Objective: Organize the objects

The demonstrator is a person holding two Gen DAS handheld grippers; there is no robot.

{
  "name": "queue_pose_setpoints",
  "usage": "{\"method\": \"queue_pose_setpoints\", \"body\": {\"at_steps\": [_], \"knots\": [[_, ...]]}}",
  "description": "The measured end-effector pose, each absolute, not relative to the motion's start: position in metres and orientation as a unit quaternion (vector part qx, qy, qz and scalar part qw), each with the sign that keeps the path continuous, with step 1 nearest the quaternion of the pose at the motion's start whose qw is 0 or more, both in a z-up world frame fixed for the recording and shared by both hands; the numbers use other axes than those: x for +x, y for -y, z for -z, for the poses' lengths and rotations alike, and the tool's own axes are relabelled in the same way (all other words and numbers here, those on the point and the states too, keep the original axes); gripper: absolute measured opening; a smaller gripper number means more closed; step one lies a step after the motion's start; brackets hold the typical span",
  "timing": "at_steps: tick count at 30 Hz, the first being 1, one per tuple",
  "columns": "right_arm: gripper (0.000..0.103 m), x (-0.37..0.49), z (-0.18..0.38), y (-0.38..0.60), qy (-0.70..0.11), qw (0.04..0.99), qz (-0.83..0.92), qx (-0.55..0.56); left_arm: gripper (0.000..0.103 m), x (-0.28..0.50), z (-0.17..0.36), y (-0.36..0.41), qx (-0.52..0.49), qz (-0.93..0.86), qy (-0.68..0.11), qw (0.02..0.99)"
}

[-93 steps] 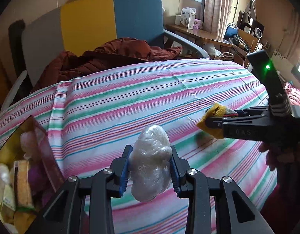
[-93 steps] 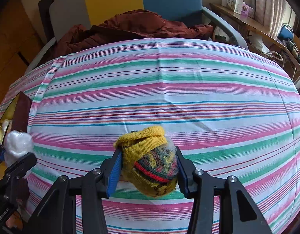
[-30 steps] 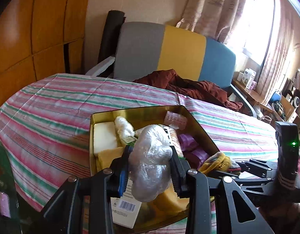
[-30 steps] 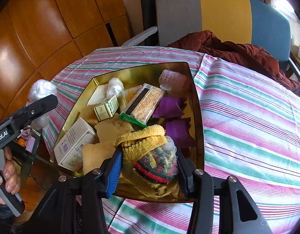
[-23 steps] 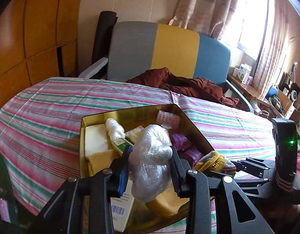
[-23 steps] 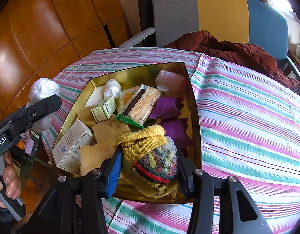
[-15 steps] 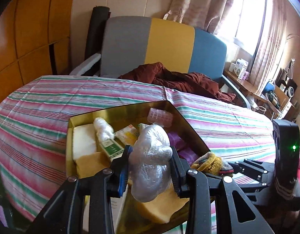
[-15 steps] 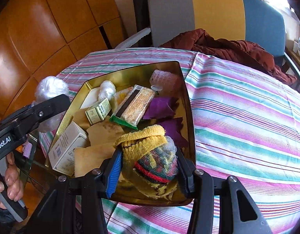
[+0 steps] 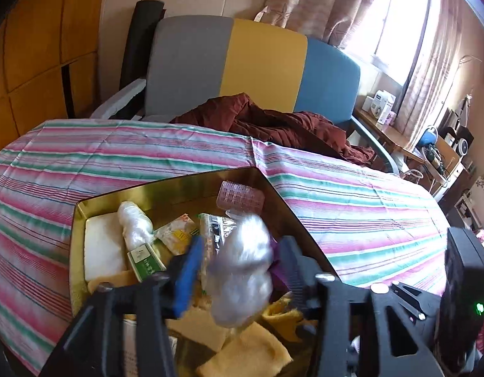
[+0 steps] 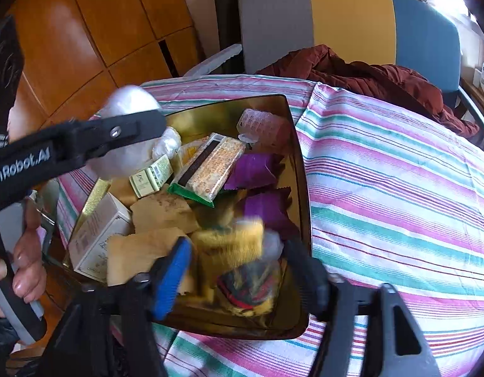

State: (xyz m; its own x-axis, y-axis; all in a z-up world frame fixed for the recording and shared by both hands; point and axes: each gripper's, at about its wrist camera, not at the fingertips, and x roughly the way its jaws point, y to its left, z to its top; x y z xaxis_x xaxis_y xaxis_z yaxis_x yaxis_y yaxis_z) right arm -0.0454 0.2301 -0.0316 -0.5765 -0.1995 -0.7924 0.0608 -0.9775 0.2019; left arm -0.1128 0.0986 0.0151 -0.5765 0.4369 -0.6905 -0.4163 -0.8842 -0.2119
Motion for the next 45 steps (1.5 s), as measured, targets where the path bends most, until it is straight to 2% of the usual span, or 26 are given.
{"method": "queue_pose_setpoints", "body": {"at_steps": [1, 3, 7, 9, 13, 15, 18, 45], "knots": [[0.078, -0.045, 0.032, -0.230, 0.076, 0.074, 0.885, 0.454, 0.057, -0.115, -0.013, -0.100, -0.395, -0.886, 0.013, 0.242], [0.079, -0.043, 0.031, -0.229, 0.073, 0.074, 0.886, 0.453, 0.066, -0.118, -0.010, -0.097, -0.400, -0.885, 0.017, 0.237], [0.080, -0.040, 0.027, -0.229, 0.071, 0.070, 0.890, 0.446, 0.070, -0.112, -0.011, -0.083, -0.394, -0.893, 0.014, 0.216], [0.081, -0.038, 0.023, -0.229, 0.069, 0.066, 0.893, 0.440, 0.082, -0.105, -0.012, -0.072, -0.388, -0.900, 0.010, 0.200], [0.084, -0.034, 0.014, -0.226, 0.058, 0.051, 0.901, 0.427, 0.087, -0.090, -0.014, -0.054, -0.377, -0.912, -0.003, 0.163], [0.085, -0.031, 0.008, -0.223, 0.051, 0.042, 0.906, 0.419, 0.096, -0.081, -0.015, -0.045, -0.371, -0.917, -0.003, 0.148], [0.085, -0.027, 0.002, -0.218, 0.043, 0.034, 0.910, 0.411, 0.103, -0.068, -0.017, -0.036, -0.362, -0.924, -0.008, 0.125], [0.085, -0.001, 0.001, -0.191, 0.014, 0.014, 0.914, 0.406, 0.103, -0.018, -0.015, -0.034, -0.356, -0.932, -0.018, 0.066]]}}
